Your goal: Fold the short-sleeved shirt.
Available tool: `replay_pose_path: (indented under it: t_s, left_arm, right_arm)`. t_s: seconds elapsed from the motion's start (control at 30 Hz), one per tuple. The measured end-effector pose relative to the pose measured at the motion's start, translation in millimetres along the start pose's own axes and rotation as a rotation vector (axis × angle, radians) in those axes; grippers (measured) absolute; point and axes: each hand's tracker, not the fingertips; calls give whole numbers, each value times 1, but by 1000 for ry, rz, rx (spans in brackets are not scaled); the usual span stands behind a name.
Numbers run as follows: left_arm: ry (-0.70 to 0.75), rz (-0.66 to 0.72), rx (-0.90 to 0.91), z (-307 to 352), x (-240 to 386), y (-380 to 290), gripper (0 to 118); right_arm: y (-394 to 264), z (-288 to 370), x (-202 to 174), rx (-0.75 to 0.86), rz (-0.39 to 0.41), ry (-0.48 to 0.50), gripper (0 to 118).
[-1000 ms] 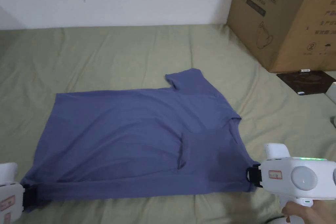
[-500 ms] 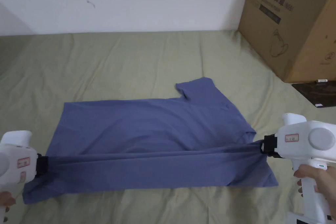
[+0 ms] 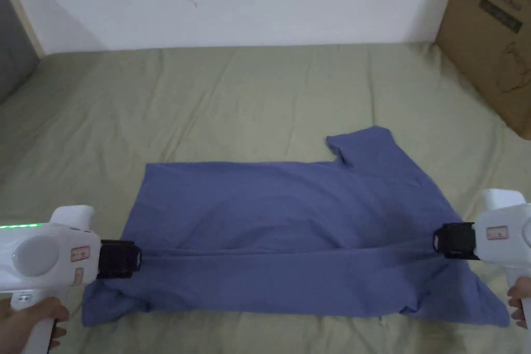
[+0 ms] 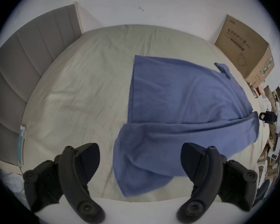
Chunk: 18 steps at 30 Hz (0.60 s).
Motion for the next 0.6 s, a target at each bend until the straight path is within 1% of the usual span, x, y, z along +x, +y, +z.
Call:
replay_pose_path:
  t_s: [0.03, 0.07, 0.1, 0.13, 0.17, 0.2, 0.23, 0.3, 0.37, 0.4, 0.43, 0.5, 0.53, 0.57, 0.6]
  left_arm:
    - [-20, 14, 28, 10, -2, -7, 64]
    - [-36, 25, 37, 18, -4, -14, 64]
    - [-40, 30, 35, 24, -5, -23, 55]
    - [-35, 33, 34, 28, -4, -32, 35]
    - [-30, 41, 42, 30, -4, -42, 7]
    - [-18, 59, 67, 34, -4, -54, 1]
    - [-26, 76, 77, 35, -6, -64, 0]
    - [-46, 115, 64, 27, -11, -76, 0]
    - [-44, 114, 49, 19, -13, -82, 1]
    - [-37, 111, 40, 14, -14, -82, 5]
    - [-31, 114, 34, 15, -14, -80, 22]
    - [-29, 125, 28, 4, -21, -76, 69]
    - [-25, 136, 20, -3, -25, -74, 83]
    - [-13, 140, 8, -8, -23, -71, 93]
    - [10, 144, -9, -17, -26, -68, 97]
  right_arm:
    - [-8, 10, -2, 29, 4, -4, 71]
    - [-16, 21, -7, 30, 8, -10, 71]
    - [-25, 31, -10, 27, 18, -2, 68]
    - [-35, 36, -12, 31, 27, 9, 63]
    - [-46, 40, -15, 24, 30, 13, 48]
    - [-55, 39, -14, 17, 33, 18, 19]
    - [-66, 39, -15, 16, 27, 14, 6]
    - [-81, 37, -16, -9, 25, 28, 4]
    - [-90, 33, -17, -44, -13, 42, 4]
    - [-93, 33, -16, -51, -28, 52, 4]
    - [-96, 34, -17, -47, -29, 52, 4]
    - [-97, 33, -14, -45, -25, 49, 4]
    - [-98, 35, -15, -42, -19, 46, 4]
    - [-99, 37, -14, -40, -15, 45, 4]
    - [-97, 37, -12, -39, -11, 44, 4]
